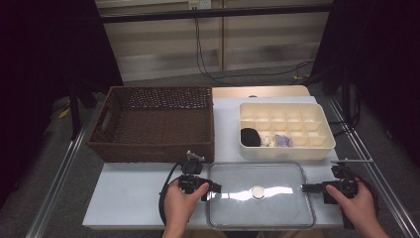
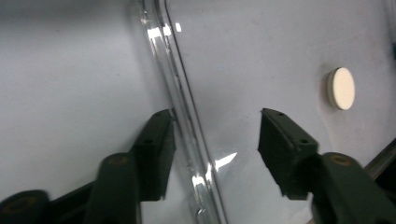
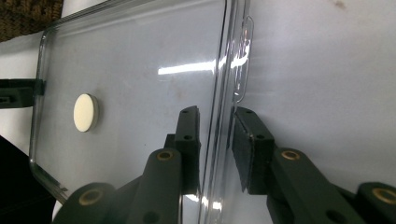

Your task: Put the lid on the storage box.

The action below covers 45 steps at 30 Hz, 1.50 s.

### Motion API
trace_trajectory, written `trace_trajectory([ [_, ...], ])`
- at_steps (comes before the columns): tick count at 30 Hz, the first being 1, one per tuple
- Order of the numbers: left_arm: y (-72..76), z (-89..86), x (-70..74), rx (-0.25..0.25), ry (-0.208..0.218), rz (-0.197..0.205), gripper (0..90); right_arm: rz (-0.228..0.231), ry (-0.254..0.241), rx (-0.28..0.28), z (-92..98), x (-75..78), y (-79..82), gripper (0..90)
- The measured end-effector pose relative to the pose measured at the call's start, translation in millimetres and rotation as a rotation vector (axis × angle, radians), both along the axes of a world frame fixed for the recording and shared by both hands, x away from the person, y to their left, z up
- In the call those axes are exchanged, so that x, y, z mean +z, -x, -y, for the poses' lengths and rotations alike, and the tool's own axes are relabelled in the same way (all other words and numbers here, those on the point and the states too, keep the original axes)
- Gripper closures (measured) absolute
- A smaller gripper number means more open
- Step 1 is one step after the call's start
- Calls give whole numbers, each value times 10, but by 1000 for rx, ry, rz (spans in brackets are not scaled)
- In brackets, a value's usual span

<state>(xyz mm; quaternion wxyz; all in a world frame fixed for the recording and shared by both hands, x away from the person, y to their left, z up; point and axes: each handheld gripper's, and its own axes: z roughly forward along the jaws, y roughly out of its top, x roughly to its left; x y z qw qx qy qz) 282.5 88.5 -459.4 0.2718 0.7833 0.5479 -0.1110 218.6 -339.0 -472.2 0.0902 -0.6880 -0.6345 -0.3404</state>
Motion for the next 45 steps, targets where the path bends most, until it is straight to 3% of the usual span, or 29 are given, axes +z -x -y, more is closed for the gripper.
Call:
trace_trajectory([
  [2, 11, -32, -10, 6, 8, 9, 623, -4, -25, -7, 22, -13, 3, 738],
  [6, 38, -34, -8, 12, 5, 33, 630, 22, -23, -16, 13, -12, 36, 734],
  [10, 71, -61, 8, 24, 41, 56, 652, 92, -55, -34, 51, 19, 131, 759],
  [11, 78, -64, 26, 23, 42, 62, 652, 92, -55, -34, 51, 19, 131, 759],
  [13, 105, -79, 97, 30, 55, 99, 679, 103, -56, -35, 52, 42, 163, 761],
  [18, 124, -118, 222, 30, 84, 154, 729, 194, -81, -59, 71, 124, 237, 774],
  [22, 130, -140, 312, 36, 119, 224, 761, 256, -89, -76, 81, 180, 251, 775],
  [30, 121, -131, 425, 50, 146, 279, 787, 365, -105, -93, 108, 306, 248, 777],
  [34, 67, -99, 468, 56, 150, 312, 787, 386, -111, -109, 131, 328, 207, 775],
  [39, -28, -48, 531, 50, 169, 319, 788, 416, -122, -123, 189, 398, 161, 776],
  [45, -218, 63, 642, 44, 188, 348, 787, 449, -124, -141, 291, 507, 59, 776],
])
